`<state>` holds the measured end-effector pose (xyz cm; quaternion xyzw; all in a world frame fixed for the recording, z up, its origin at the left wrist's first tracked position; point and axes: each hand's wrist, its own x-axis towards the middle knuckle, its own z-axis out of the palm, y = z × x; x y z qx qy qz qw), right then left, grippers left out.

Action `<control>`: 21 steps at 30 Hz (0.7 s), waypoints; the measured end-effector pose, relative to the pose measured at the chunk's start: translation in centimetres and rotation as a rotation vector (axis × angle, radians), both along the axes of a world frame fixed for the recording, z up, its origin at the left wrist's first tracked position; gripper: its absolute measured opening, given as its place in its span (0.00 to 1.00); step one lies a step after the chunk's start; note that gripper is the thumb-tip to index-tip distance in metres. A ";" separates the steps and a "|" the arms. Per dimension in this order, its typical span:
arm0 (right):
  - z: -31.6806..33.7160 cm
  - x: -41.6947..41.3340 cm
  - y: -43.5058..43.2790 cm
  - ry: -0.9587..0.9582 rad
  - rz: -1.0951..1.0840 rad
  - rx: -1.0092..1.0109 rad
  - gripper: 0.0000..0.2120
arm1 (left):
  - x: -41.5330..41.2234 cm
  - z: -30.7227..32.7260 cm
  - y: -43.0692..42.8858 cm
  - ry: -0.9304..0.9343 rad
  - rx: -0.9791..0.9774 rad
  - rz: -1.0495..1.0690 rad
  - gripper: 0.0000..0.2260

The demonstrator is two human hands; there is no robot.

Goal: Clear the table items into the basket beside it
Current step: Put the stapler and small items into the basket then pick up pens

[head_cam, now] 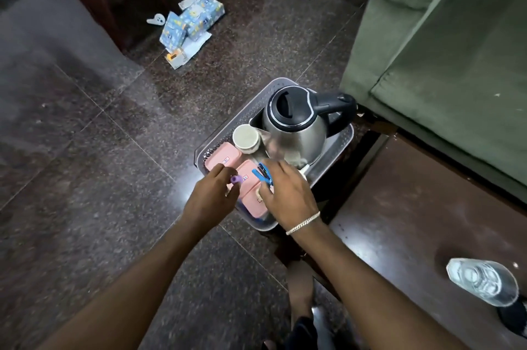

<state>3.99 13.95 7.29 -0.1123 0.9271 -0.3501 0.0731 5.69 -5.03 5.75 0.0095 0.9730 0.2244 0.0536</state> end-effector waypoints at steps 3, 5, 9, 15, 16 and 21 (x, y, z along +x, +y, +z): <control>-0.3 -2.3 -1.9 0.009 0.101 0.073 0.20 | -0.4 -0.9 -0.3 -0.032 -0.003 0.012 0.06; -0.6 -3.6 -2.7 -0.027 0.155 0.121 0.18 | -0.5 -1.5 -0.2 -0.046 -0.007 0.034 0.06; -1.4 -4.8 -4.2 -0.117 0.194 0.181 0.18 | -1.0 -2.3 -0.4 -0.053 -0.009 0.072 0.08; -3.1 -5.1 -5.0 -0.160 0.183 0.180 0.17 | -1.2 -3.1 -1.0 -0.045 -0.006 0.068 0.08; -3.2 -5.1 -5.1 -0.164 0.180 0.170 0.17 | -1.2 -3.1 -1.0 -0.047 -0.008 0.069 0.09; -3.3 -5.1 -5.0 -0.144 0.166 0.149 0.20 | -1.0 -2.9 -1.2 -0.037 -0.024 0.063 0.12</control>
